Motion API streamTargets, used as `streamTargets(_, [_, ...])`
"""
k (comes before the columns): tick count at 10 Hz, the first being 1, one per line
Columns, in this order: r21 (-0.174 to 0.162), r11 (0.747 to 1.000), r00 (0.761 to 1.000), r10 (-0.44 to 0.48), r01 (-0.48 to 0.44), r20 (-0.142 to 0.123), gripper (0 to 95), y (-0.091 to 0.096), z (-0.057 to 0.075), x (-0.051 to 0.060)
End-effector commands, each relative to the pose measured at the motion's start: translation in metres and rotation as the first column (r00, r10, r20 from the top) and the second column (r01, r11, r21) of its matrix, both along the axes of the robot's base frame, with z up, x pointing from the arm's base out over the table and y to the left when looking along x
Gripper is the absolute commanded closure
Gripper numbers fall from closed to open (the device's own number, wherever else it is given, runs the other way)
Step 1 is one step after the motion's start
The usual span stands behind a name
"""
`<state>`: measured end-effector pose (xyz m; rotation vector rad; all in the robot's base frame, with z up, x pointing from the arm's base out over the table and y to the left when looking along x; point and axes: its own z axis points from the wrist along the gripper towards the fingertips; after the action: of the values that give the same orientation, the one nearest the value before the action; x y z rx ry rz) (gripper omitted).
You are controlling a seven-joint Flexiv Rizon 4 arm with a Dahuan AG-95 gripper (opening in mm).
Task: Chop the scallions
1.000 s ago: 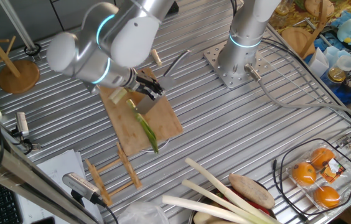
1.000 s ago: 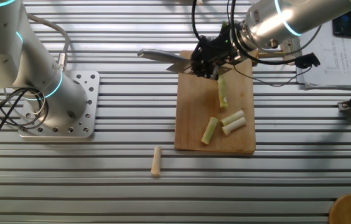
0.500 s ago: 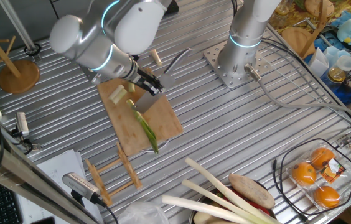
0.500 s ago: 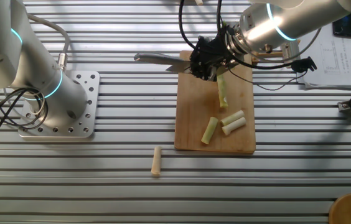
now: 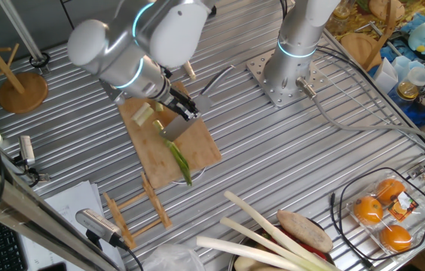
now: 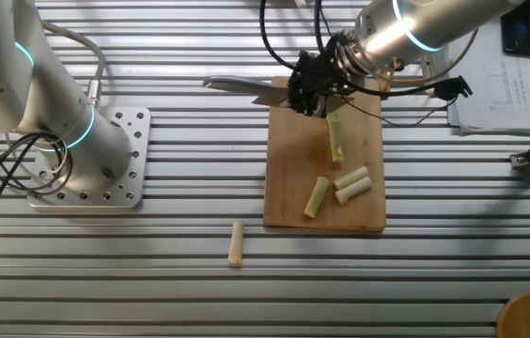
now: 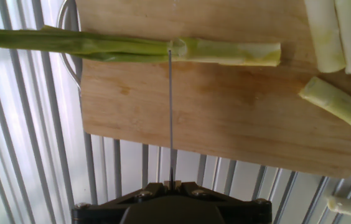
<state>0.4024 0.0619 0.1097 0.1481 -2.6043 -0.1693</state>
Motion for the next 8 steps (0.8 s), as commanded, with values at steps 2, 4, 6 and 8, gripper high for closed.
streamTargets(2, [0.006,1.0,1.0,-0.001,0.001,0.009,95.0,-0.0008,-0.0059,0.0033])
streamTargets(4, [-0.021,1.0,1.0,-0.002,0.002,0.011,95.0,-0.0008,-0.0059,0.0033])
streamTargets(6, [-0.044,0.999,1.0,0.002,-0.001,0.021,95.0,-0.0015,-0.008,0.0044])
streamTargets(8, [-0.043,0.999,1.0,0.002,-0.001,0.023,95.0,-0.0027,-0.0118,0.006])
